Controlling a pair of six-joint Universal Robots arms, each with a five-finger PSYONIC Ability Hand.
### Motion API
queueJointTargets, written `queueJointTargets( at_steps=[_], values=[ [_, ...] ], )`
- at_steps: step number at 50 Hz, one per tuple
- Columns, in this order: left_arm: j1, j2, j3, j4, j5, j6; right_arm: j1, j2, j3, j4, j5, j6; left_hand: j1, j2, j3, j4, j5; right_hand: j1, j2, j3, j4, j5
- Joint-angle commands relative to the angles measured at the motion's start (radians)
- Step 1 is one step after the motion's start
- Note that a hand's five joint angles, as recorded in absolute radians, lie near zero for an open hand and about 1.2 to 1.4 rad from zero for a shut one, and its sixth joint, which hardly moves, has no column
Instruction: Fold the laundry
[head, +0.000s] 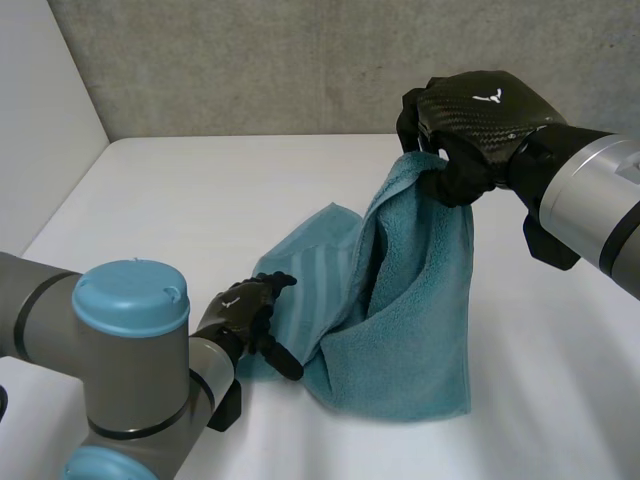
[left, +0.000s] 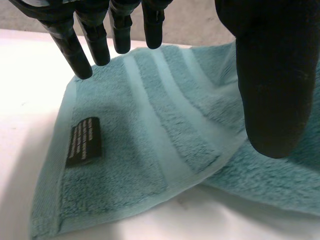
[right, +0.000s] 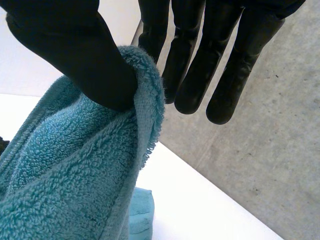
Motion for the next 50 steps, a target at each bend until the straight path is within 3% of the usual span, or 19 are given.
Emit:
queueJointTargets(
  at_steps=[1, 12, 15, 17, 19, 20, 21, 27, 31, 33, 39, 44, 50],
  values=[
    [-0.029, 0.047, -0.023, -0.003, 0.016, -0.002, 0.005, 0.001, 0.017, -0.003, 0.0, -0.001, 0.03, 0.027, 0.014, 0.024, 0.01, 0.421, 0.216, 0.214, 0.204, 0.236],
    [-0.056, -0.071, 0.063, 0.021, 0.016, 0.004, 0.015, -0.005, 0.017, -0.011, 0.0, 0.0, 0.148, 0.144, 0.132, 0.141, 0.127, 0.421, 0.216, 0.214, 0.204, 0.236],
    [-0.059, -0.111, 0.1, 0.021, 0.016, 0.006, 0.011, -0.008, 0.017, -0.009, 0.0, -0.001, 0.265, 0.262, 0.249, 0.259, 0.245, 0.421, 0.216, 0.214, 0.204, 0.236],
    [-0.059, -0.121, 0.115, 0.023, 0.015, 0.006, 0.002, -0.008, 0.023, -0.009, 0.0, -0.003, 0.389, 0.385, 0.372, 0.382, 0.368, 0.421, 0.216, 0.214, 0.204, 0.236],
    [-0.058, -0.125, 0.13, 0.034, 0.003, 0.005, 0.001, -0.008, 0.032, -0.009, 0.001, -0.007, 0.949, 0.946, 0.933, 0.942, 0.928, 0.421, 0.216, 0.214, 0.204, 0.236],
    [-0.058, -0.125, 0.13, 0.034, 0.003, 0.004, 0.001, -0.008, 0.033, -0.009, 0.001, -0.007, 0.952, 0.949, 0.936, 0.946, 0.932, 0.421, 0.216, 0.214, 0.204, 0.236],
    [-0.053, -0.118, 0.13, 0.053, -0.011, 0.006, -0.001, -0.008, 0.045, -0.011, 0.0, -0.012, 1.193, 1.19, 1.177, 1.186, 1.172, 0.421, 0.216, 0.214, 0.204, 0.236],
    [0.002, -0.03, 0.088, 0.142, -0.112, 0.017, -0.038, 0.001, 0.095, -0.012, -0.008, -0.044, 1.196, 1.192, 1.179, 1.189, 1.175, 0.421, 0.216, 0.214, 0.204, 0.236],
    [0.059, 0.019, 0.038, 0.156, -0.116, 0.064, -0.055, 0.027, 0.151, -0.012, -0.025, -0.107, 1.196, 1.192, 1.179, 1.189, 1.175, 0.421, 0.216, 0.214, 0.204, 0.236],
    [0.106, 0.039, 0.009, 0.179, -0.108, 0.16, -0.058, 0.117, 0.19, -0.003, -0.037, -0.202, 1.196, 1.192, 1.179, 1.189, 1.175, 0.421, 0.216, 0.214, 0.204, 0.236],
    [0.149, 0.03, 0.017, 0.218, -0.07, 0.297, -0.059, 0.254, 0.172, -0.011, -0.022, -0.296, 1.196, 1.192, 1.179, 1.189, 1.175, 0.421, 0.216, 0.214, 0.204, 0.236],
    [0.191, -0.027, 0.113, 0.278, -0.027, 0.408, -0.055, 0.368, -0.001, -0.048, 0.012, -0.273, 1.196, 1.192, 1.179, 1.189, 1.175, 0.421, 0.216, 0.214, 0.204, 0.236],
    [0.202, -0.03, 0.42, 0.342, -0.014, 0.498, -0.045, 0.406, -0.343, -0.195, 0.141, -0.223, 1.196, 1.192, 1.179, 1.189, 1.175, 0.421, 0.216, 0.214, 0.204, 0.236]
  ],
)
